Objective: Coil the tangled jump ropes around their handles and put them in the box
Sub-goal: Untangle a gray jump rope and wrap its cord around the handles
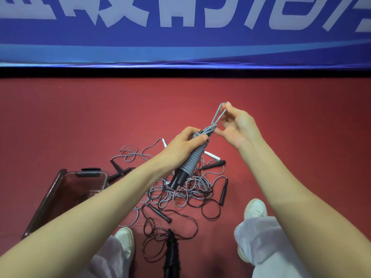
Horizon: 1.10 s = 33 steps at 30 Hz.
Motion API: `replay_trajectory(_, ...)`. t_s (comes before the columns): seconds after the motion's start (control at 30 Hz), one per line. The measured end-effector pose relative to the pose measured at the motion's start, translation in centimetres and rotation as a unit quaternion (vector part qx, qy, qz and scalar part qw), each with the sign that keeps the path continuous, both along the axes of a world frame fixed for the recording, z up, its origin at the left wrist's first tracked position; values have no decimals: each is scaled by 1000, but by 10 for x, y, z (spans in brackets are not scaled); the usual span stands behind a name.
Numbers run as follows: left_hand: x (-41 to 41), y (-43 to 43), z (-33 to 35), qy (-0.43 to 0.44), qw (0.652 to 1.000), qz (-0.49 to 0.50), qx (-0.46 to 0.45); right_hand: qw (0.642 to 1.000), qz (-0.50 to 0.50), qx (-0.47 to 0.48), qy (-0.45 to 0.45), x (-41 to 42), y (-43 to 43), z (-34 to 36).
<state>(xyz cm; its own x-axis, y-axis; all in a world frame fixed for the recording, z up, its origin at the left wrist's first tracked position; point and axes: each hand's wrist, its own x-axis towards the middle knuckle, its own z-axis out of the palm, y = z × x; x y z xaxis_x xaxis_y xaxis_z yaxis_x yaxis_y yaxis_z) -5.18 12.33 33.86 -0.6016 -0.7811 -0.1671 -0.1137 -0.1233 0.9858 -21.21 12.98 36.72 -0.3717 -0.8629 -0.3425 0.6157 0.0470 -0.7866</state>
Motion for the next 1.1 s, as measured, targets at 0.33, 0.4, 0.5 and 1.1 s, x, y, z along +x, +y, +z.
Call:
replay_trajectory(0.33,8,-20,-9,124,966,170,149,873,329,-57,355,28,21,-17)
replay_trajectory(0.4,12,-28,-7,153,955,194,165,816,384,-107,418,40,26,-25)
replay_trajectory(0.5,13,-35,-7,213,918,240,233,850,236,-167,440,58,24,-39)
replay_trajectory(1.1,-12,-25,14,389,870,206,222,978,-12,-133,-161,70,19,-13)
